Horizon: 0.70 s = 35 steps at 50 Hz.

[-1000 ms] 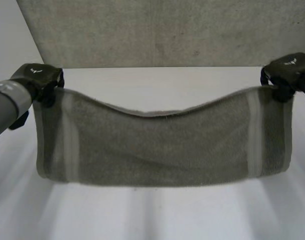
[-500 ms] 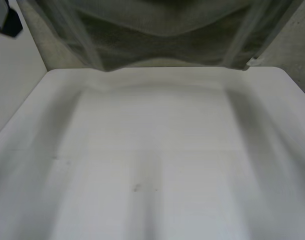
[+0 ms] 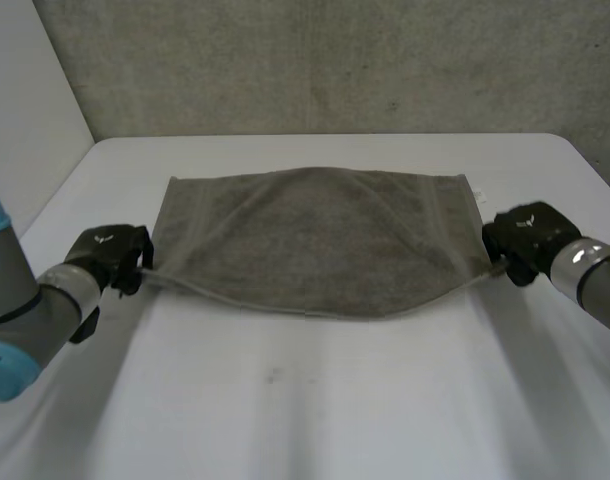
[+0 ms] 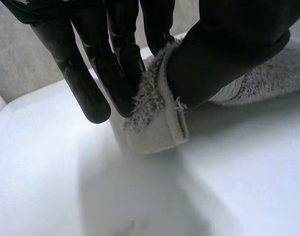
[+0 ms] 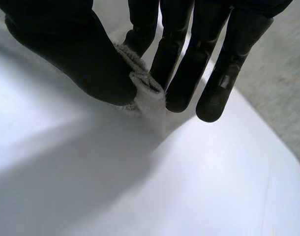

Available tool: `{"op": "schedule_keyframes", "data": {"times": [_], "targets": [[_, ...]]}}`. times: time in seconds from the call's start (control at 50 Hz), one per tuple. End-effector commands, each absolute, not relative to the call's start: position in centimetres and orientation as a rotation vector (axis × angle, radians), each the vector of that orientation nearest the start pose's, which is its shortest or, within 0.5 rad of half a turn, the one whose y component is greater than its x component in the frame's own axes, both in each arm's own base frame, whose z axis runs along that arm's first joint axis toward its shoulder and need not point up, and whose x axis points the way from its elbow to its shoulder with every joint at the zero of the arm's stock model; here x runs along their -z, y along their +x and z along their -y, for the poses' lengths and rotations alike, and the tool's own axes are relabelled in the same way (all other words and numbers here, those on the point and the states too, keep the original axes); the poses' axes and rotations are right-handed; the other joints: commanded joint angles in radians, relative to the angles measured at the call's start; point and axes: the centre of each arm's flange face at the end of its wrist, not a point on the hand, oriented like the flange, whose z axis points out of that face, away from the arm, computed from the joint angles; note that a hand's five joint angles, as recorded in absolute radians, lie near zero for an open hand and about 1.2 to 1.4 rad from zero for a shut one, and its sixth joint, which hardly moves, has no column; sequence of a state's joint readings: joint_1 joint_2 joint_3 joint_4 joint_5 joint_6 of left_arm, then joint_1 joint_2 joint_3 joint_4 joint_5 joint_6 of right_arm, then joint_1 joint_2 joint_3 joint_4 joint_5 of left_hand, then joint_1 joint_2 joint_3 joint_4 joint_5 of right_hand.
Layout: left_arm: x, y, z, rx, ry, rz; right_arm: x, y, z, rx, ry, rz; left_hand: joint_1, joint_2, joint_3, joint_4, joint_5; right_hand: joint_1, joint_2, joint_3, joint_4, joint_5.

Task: Fold the towel.

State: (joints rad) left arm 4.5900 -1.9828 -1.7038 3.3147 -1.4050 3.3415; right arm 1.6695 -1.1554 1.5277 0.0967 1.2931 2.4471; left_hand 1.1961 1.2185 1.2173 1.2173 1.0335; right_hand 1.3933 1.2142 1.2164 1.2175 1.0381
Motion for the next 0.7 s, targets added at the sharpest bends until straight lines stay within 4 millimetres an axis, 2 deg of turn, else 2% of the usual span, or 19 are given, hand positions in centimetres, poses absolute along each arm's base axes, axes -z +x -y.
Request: {"op": "schedule_keyframes", "data": {"times": [0.02,0.04,0.06,0.1,0.16,0.24,0.28,0.36,0.4,0.42,0.46,0.48,0.52,0.54,0.56,0.58,0.6,0.62,0.7], "targets": [[-17.7,-16.8,26.7,1.768,0.605,-2.565,-21.0,15.6,26.1,1.333,-1.374,-2.604,0.200,0.178,0.179,0.179,0.188,0.003,0.182,0.180,0.179,0.184],[-18.6,-16.4,25.3,1.751,0.612,-2.554,-21.0,15.6,26.1,1.332,-1.374,-2.604,0.200,0.178,0.179,0.179,0.188,0.003,0.182,0.180,0.179,0.184],[-19.2,-16.0,24.0,1.717,0.618,-2.556,-21.8,15.1,24.9,1.279,-1.407,-2.617,0.200,0.178,0.179,0.179,0.188,0.003,0.182,0.180,0.179,0.184],[-19.7,-15.7,22.8,1.688,0.632,-2.563,-22.8,14.7,23.9,1.275,-1.444,-2.620,0.200,0.178,0.179,0.179,0.188,0.003,0.182,0.180,0.179,0.184],[-20.5,-15.3,21.5,1.663,0.668,-2.570,-24.6,14.5,23.5,1.403,-1.502,-2.568,0.200,0.178,0.179,0.179,0.188,0.003,0.182,0.180,0.179,0.184],[-20.7,-15.1,21.6,1.674,0.704,-2.578,-25.5,14.7,24.1,1.519,-1.495,-2.512,0.200,0.178,0.179,0.179,0.188,0.003,0.182,0.180,0.179,0.184],[-20.9,-15.1,21.9,1.696,0.718,-2.577,-25.9,14.9,25.3,1.638,-1.427,-2.470,0.200,0.178,0.179,0.179,0.188,0.003,0.182,0.180,0.179,0.184],[-21.0,-15.4,23.9,1.763,0.745,-2.568,-24.6,14.9,27.6,1.677,-1.315,-2.467,0.200,0.178,0.179,0.179,0.188,0.003,0.182,0.180,0.179,0.184],[-20.3,-16.1,26.4,1.805,0.784,-2.538,-22.8,15.0,30.4,1.696,-1.250,-2.483,0.200,0.178,0.179,0.179,0.188,0.003,0.182,0.180,0.179,0.184],[-20.3,-16.1,26.4,1.805,0.784,-2.538,-22.2,15.6,31.2,1.699,-1.241,-2.479,0.200,0.178,0.179,0.179,0.188,0.003,0.182,0.180,0.179,0.184],[-20.0,-17.8,28.8,1.873,0.849,-2.499,-21.4,16.6,31.7,1.693,-1.243,-2.474,0.200,0.178,0.179,0.179,0.188,0.003,0.182,0.180,0.179,0.184],[-20.0,-17.8,28.9,1.874,0.850,-2.499,-21.4,16.6,31.7,1.693,-1.243,-2.474,0.200,0.178,0.179,0.179,0.188,0.003,0.182,0.180,0.179,0.184],[-19.5,-18.5,30.3,1.888,0.865,-2.493,-20.1,18.2,33.5,1.713,-1.215,-2.487,0.200,0.178,0.179,0.179,0.188,0.003,0.182,0.180,0.179,0.184],[-19.0,-19.0,31.7,1.894,0.866,-2.489,-20.1,18.2,33.5,1.713,-1.215,-2.487,0.200,0.178,0.179,0.179,0.188,0.003,0.182,0.180,0.179,0.184],[-18.6,-19.4,33.1,1.898,0.859,-2.479,-19.4,18.6,34.5,1.738,-1.195,-2.497,0.200,0.178,0.179,0.179,0.188,0.003,0.182,0.180,0.179,0.184],[-18.6,-19.4,33.1,1.898,0.859,-2.479,-18.8,18.8,35.5,1.778,-1.163,-2.500,0.200,0.178,0.179,0.179,0.188,0.003,0.182,0.180,0.179,0.184],[-18.1,-19.6,34.6,1.897,0.836,-2.468,-18.8,18.8,35.5,1.778,-1.163,-2.500,0.200,0.178,0.179,0.179,0.188,0.003,0.182,0.180,0.179,0.184],[-17.3,-19.9,35.9,1.890,0.809,-2.464,-18.3,18.9,36.7,1.836,-1.132,-2.492,0.200,0.178,0.179,0.179,0.188,0.003,0.182,0.180,0.179,0.184],[-16.3,-20.7,38.3,1.899,0.768,-2.442,-17.6,19.7,38.6,1.953,-1.083,-2.444,0.200,0.178,0.179,0.179,0.188,0.003,0.182,0.180,0.179,0.184]]}}
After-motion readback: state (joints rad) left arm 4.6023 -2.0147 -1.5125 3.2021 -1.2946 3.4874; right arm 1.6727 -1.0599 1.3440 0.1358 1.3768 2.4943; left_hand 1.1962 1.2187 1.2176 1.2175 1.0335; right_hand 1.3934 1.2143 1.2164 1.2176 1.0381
